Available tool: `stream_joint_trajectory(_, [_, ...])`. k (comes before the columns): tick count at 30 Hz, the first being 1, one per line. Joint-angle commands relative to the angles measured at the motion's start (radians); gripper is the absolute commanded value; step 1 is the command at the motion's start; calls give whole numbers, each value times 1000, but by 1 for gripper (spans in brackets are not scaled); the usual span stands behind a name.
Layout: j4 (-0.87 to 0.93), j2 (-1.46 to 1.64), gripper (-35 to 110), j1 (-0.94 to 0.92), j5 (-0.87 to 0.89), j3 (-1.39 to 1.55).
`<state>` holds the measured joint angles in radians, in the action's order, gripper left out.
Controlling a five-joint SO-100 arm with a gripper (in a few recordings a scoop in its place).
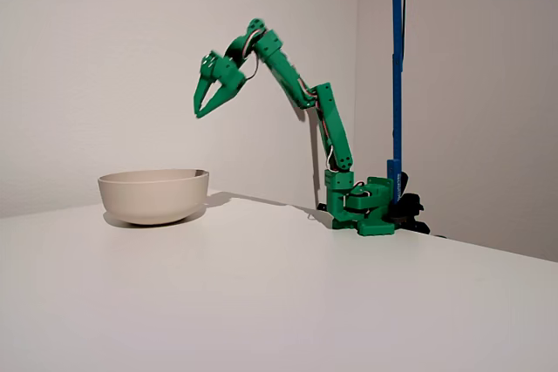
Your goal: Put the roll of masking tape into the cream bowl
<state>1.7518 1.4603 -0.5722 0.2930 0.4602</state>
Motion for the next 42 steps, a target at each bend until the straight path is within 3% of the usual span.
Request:
stream_joint_trajectory(1, [112, 216, -8, 160, -34, -58])
stream_joint_trajectory(9, [103, 526, -8, 457, -129, 278])
stream_joint_trajectory(15, [-14, 828, -8, 629, -179, 669])
stream_joint_trajectory(32, [-492, 1424, -8, 663, -264, 1878])
stream_joint_trajectory(42, [-591, 1655, -8, 660, -281, 2276])
